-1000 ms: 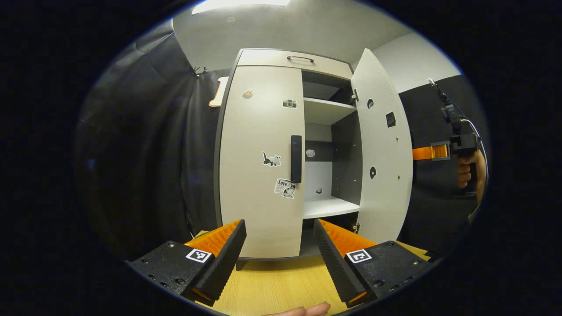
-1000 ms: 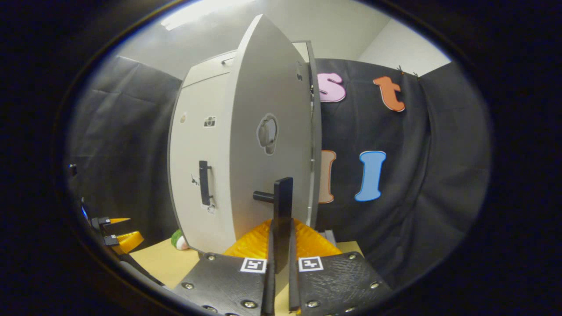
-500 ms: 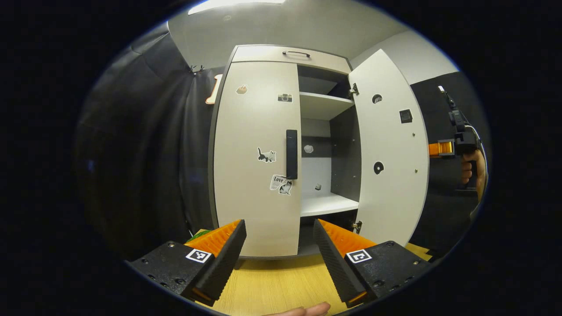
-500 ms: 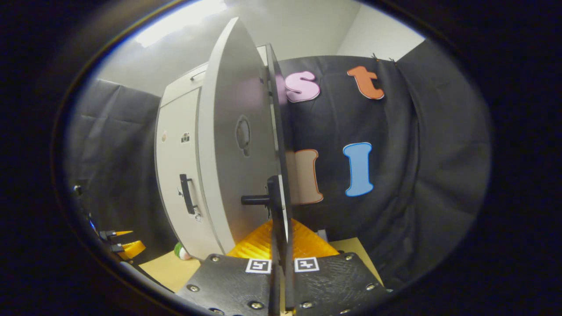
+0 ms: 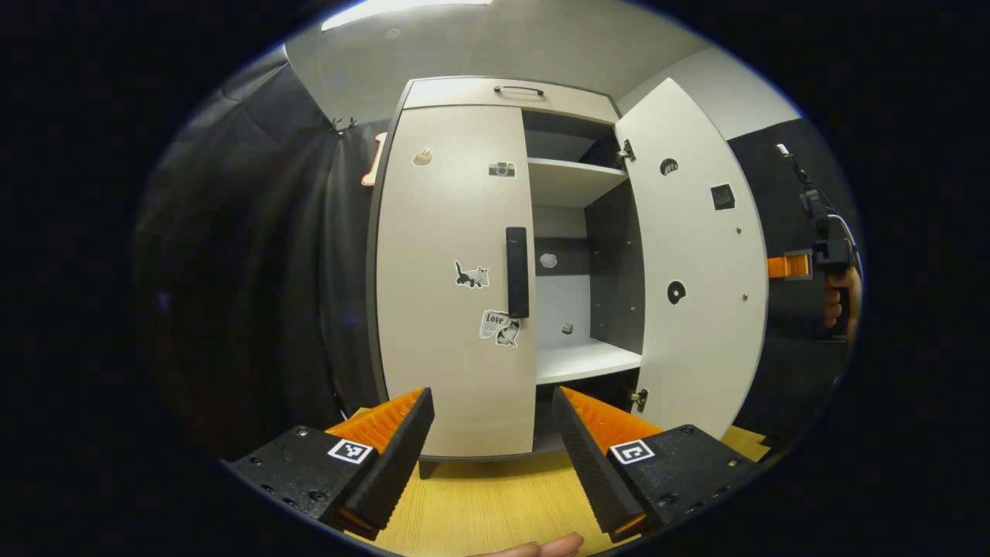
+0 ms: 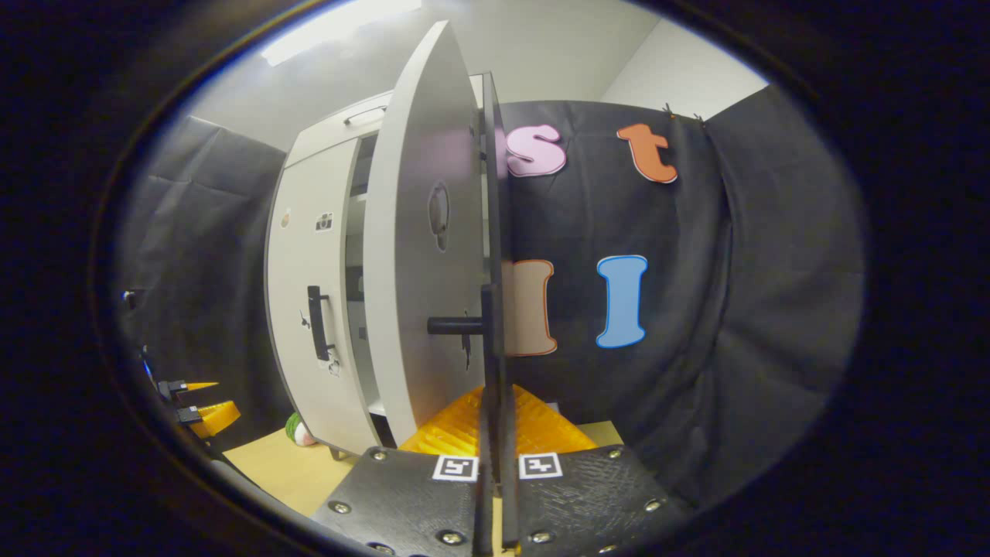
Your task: Open the right door of the double-door shoe cabinet with the right hand, and open the left door with the left hand.
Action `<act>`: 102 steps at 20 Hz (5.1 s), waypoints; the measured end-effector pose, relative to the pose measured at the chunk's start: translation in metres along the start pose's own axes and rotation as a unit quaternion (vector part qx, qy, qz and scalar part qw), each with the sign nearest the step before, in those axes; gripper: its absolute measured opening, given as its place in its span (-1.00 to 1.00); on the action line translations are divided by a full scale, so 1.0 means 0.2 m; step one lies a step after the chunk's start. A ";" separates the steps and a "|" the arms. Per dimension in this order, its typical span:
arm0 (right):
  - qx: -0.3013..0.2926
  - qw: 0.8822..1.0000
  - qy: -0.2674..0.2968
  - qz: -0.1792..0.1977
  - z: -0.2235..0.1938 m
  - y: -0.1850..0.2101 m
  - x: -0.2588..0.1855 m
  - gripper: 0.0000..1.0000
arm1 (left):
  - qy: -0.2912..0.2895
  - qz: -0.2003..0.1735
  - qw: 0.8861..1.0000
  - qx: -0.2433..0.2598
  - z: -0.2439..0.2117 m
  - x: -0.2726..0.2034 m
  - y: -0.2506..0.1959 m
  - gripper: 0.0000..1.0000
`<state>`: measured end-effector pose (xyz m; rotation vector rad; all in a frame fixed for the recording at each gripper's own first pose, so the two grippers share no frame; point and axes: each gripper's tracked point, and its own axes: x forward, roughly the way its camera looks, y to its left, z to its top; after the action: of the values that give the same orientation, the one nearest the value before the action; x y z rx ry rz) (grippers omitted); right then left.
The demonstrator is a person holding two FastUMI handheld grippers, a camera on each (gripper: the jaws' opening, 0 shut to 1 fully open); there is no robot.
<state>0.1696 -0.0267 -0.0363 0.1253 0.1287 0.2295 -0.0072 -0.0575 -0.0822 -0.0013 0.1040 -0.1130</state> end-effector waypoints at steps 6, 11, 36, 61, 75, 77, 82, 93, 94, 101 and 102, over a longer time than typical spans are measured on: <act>0.013 0.997 -0.028 -0.068 0.02 -0.15 -0.16 0.59 | -0.001 0.016 1.000 -0.013 0.08 0.15 0.06 0.91; 0.050 0.992 -0.069 -0.090 0.05 -0.14 -0.40 1.00 | -0.010 0.013 0.999 -0.031 0.15 0.29 0.08 0.92; 0.003 0.998 -0.062 0.022 -0.40 0.75 -0.87 0.96 | -0.029 0.020 0.999 0.006 0.43 1.13 -0.15 0.87; 0.024 0.996 -0.051 -0.071 -0.40 0.60 -0.85 0.97 | 0.015 -0.006 1.000 -0.001 0.40 0.81 -0.07 -0.51; 0.021 0.999 -0.038 -0.018 -0.42 0.80 -0.82 0.86 | 0.000 -0.028 0.999 0.021 0.38 0.51 0.07 -0.52; 0.021 0.999 -0.038 -0.018 -0.42 0.81 -0.82 0.96 | -0.002 -0.031 0.999 0.024 0.38 0.44 0.13 -0.52; 0.018 0.999 -0.036 -0.013 -0.43 0.87 -0.82 0.86 | -0.006 -0.024 0.999 0.032 0.38 0.33 0.24 -0.52; 0.002 0.999 -0.039 0.019 -0.44 1.08 -0.80 0.97 | 0.005 -0.015 1.000 0.003 0.33 0.16 0.51 -0.61; 0.001 0.999 -0.038 0.021 -0.44 1.10 -0.80 0.97 | 0.006 -0.015 1.000 0.003 0.33 0.15 0.54 -0.65; -0.009 0.999 -0.034 0.030 -0.47 1.17 -0.79 0.97 | -0.008 0.046 0.999 0.002 0.33 0.11 0.87 -0.89; -0.010 0.999 -0.034 0.031 -0.48 1.18 -0.79 0.97 | -0.008 0.056 0.998 0.006 0.33 0.11 0.93 -0.92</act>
<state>-0.0476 0.1757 -0.0798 0.1175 0.0541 0.2882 0.0427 0.1245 -0.0212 0.0147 0.0878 -0.0020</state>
